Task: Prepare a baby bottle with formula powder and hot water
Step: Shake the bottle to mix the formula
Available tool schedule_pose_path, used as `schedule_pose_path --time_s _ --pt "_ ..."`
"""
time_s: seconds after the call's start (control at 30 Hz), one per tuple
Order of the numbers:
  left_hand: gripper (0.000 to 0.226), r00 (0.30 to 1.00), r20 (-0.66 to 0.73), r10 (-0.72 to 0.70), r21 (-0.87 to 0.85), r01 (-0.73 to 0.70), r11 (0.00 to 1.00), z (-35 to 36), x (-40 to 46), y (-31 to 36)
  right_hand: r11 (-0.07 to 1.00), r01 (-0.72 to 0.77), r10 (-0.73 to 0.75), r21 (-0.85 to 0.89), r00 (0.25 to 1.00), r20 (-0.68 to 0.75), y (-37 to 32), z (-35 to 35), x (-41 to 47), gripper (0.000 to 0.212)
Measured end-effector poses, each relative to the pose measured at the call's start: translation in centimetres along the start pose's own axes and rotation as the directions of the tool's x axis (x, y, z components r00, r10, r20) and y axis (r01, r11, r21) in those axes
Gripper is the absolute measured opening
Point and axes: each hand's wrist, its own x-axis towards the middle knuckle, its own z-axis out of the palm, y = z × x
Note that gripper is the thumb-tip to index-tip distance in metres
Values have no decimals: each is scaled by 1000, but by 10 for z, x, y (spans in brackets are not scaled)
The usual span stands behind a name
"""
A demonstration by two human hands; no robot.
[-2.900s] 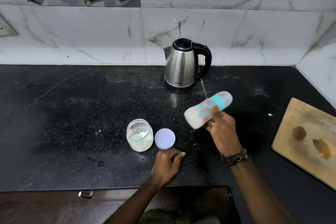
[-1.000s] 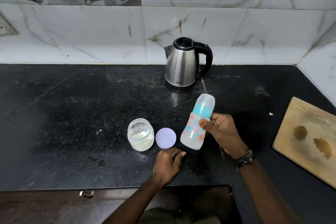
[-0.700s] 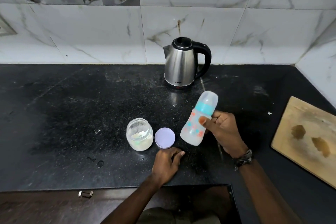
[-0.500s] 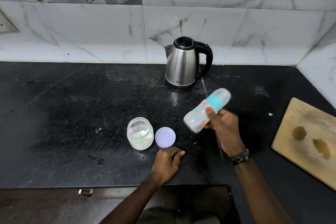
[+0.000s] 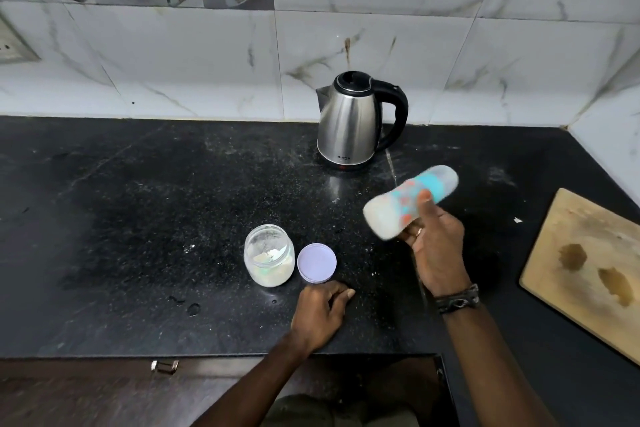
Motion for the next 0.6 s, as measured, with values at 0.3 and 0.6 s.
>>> schedule_pose_path --time_s 0.3,0.6 --pt "28 1000 -5 0 -6 0 1000 -2 1 0 999 26 -24 -48 998 55 -1 1 -1 48" --pt "21 1000 5 4 12 -4 1000 -1 1 1 997 68 -68 21 998 4 1 3 -2 30"
